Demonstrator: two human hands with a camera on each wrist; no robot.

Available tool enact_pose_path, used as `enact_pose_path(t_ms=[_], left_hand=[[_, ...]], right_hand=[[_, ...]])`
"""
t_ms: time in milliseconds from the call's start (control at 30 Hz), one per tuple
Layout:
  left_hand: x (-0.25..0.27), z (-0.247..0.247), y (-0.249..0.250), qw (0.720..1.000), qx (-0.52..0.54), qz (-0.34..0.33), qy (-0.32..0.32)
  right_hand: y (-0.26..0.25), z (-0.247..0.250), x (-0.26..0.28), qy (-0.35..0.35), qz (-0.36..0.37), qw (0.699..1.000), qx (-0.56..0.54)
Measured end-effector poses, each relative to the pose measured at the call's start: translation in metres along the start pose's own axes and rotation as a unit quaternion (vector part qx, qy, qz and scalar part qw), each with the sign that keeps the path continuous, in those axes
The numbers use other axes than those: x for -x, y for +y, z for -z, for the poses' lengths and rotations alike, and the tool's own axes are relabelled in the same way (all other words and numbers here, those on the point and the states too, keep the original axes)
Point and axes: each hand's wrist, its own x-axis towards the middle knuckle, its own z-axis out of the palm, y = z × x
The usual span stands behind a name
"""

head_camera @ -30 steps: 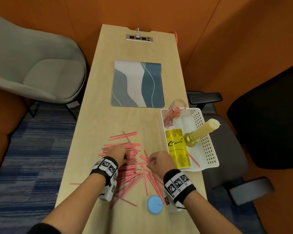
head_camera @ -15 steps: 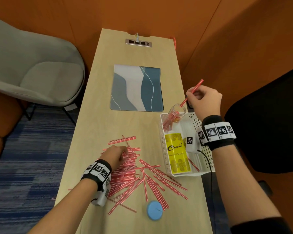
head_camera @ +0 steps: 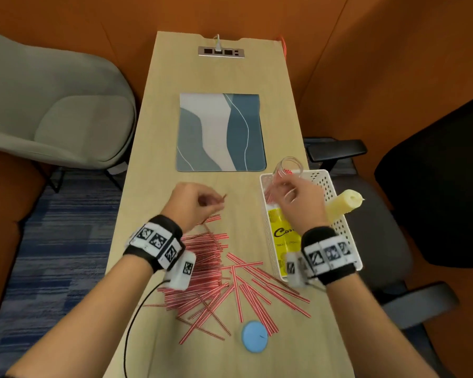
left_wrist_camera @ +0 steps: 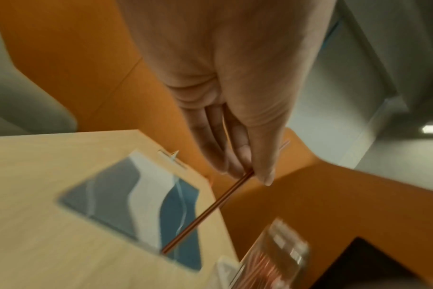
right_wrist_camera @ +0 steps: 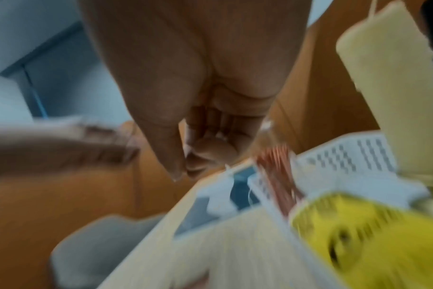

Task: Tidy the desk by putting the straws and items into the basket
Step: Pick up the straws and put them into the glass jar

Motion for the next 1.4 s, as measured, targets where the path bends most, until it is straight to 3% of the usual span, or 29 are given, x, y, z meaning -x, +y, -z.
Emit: enact_pose_path(t_ms=[67, 167, 267, 500, 767, 867, 967, 1100, 1200, 1300, 1400], left_hand=[[-0.024, 0.012, 0.029, 0.997, 0.040, -0.036, 0.046], [-0.056, 0.023, 0.069, 0.987, 0.088, -0.100, 0.089], [-0.081, 0.024, 0.102, 0.977, 0.123, -0.148, 0.092], [-0.121, -0.014, 0.134, 0.973, 0.138, -0.177, 0.046], [-0.136, -0.052, 0.113, 0.986, 0.087, -0.144, -0.014], [-0.132, -0.055, 0.097, 0.988, 0.090, -0.121, -0.027], [-0.120, -0.054, 0.076, 0.991, 0.092, -0.097, 0.007], [-0.087, -0.047, 0.027, 0.999, 0.045, -0.004, 0.020], [-0.050, -0.046, -0.018, 0.994, -0.043, 0.081, -0.060], [-0.008, -0.053, -0.052, 0.971, -0.102, 0.149, -0.156], [0.023, -0.061, -0.069, 0.948, -0.160, 0.179, -0.207]], right_hand=[[0.008, -0.034, 0.039, -0.127, -0.007, 0.992, 0.010], [0.027, -0.081, 0.092, -0.280, -0.060, 0.955, 0.074], [0.046, -0.110, 0.124, -0.338, -0.075, 0.926, 0.153], [0.061, -0.119, 0.130, -0.310, -0.080, 0.937, 0.136], [0.065, -0.113, 0.125, -0.271, -0.118, 0.950, 0.104], [0.062, -0.114, 0.126, -0.274, -0.126, 0.947, 0.108], [0.056, -0.111, 0.126, -0.301, -0.105, 0.938, 0.138], [0.041, -0.100, 0.125, -0.309, -0.075, 0.942, 0.111], [0.025, -0.078, 0.114, -0.263, -0.077, 0.962, 0.020], [0.006, -0.041, 0.083, -0.151, -0.050, 0.987, -0.035], [-0.020, 0.003, 0.042, -0.047, -0.027, 0.995, -0.079]])
